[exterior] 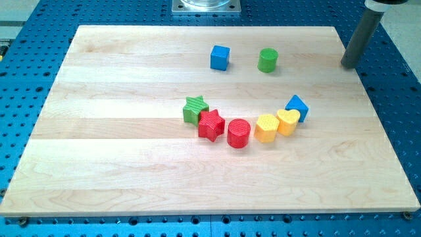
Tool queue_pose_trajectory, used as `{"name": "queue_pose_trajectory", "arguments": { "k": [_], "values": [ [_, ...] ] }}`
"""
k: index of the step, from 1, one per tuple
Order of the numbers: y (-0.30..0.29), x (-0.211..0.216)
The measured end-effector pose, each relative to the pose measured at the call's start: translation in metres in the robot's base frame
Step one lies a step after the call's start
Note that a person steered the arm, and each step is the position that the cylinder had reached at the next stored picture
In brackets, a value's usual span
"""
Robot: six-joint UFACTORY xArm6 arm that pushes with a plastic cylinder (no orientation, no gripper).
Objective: Form a triangle with green star and red blocks
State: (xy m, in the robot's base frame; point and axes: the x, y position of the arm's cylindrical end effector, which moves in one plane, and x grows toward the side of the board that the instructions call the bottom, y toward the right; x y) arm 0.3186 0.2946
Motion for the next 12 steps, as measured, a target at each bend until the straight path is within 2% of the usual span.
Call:
{"name": "queue_pose_trajectory", "arguments": {
  "k": [3, 4, 5, 7, 8, 12],
  "values": [
    [0.0, 0.001],
    [-0.011, 0.04],
    [-0.012, 0.103],
    [-0.013, 0.163],
    [-0.035, 0.219],
    [-0.041, 0.219]
  ]
}}
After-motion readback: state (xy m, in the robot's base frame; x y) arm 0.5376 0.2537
